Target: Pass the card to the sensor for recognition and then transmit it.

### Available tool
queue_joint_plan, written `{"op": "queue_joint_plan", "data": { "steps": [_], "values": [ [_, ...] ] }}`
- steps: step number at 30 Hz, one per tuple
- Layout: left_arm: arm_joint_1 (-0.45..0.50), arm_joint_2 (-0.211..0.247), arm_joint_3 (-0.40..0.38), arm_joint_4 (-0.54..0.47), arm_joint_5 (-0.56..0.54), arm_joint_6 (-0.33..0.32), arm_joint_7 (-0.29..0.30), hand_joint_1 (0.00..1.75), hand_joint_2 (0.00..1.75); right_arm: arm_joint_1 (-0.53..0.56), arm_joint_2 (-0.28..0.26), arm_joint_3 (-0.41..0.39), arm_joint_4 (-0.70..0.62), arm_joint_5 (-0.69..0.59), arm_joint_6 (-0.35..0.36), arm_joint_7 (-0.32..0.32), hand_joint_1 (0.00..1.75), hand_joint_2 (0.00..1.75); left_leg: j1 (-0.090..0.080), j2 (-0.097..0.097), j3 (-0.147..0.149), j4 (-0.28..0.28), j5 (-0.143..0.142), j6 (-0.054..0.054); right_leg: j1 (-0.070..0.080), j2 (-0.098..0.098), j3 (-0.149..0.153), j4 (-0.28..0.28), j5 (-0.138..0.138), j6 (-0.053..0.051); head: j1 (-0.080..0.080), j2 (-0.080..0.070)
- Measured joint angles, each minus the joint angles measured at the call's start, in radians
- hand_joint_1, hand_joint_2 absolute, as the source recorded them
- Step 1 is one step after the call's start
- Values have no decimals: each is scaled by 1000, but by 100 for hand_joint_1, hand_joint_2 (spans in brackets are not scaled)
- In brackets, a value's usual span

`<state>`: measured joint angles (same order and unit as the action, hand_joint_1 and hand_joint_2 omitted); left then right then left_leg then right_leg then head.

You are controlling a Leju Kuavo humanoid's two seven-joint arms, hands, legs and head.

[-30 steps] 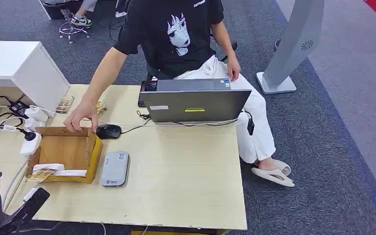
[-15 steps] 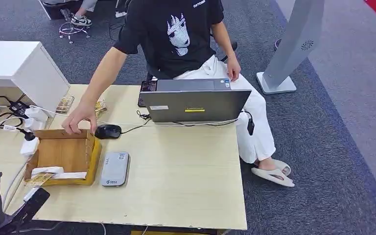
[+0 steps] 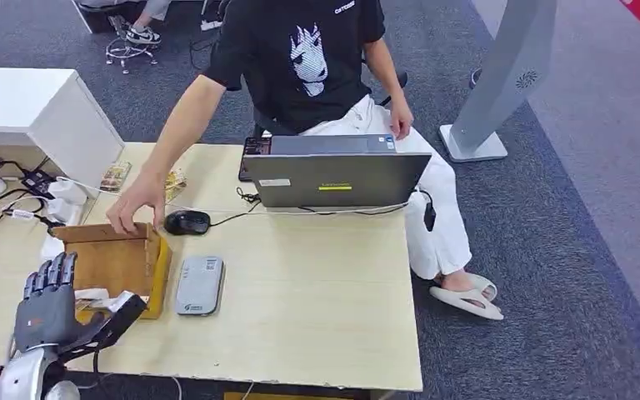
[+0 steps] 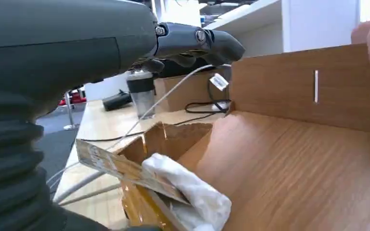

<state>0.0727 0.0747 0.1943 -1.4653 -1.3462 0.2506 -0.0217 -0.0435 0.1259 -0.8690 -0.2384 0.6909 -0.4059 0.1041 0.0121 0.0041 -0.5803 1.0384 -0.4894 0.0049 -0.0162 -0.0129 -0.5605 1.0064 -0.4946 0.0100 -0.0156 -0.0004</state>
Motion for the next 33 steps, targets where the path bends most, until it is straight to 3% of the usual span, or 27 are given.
{"op": "queue_joint_plan", "data": {
  "steps": [8,26,27,33],
  "values": [
    [-11,13,-54,28,3,0,4,0,175,0,-3,0,0,1,0,-1,0,175,0,2,0,0,0,0,0,4,0,0,0,0,0,0],
    [-18,19,-65,50,3,1,4,0,175,1,-5,0,0,1,0,-1,0,175,0,2,-1,0,0,0,0,4,0,0,0,0,0,0],
    [-18,19,-65,50,3,1,4,19,175,1,-5,0,0,1,0,-1,0,175,0,2,-1,0,0,0,0,4,0,0,0,0,0,0],
    [-20,18,-72,50,-7,-8,0,17,175,0,-5,0,0,8,10,-7,0,175,0,2,-1,0,0,0,0,4,0,0,0,0,0,0]
  ]
}}
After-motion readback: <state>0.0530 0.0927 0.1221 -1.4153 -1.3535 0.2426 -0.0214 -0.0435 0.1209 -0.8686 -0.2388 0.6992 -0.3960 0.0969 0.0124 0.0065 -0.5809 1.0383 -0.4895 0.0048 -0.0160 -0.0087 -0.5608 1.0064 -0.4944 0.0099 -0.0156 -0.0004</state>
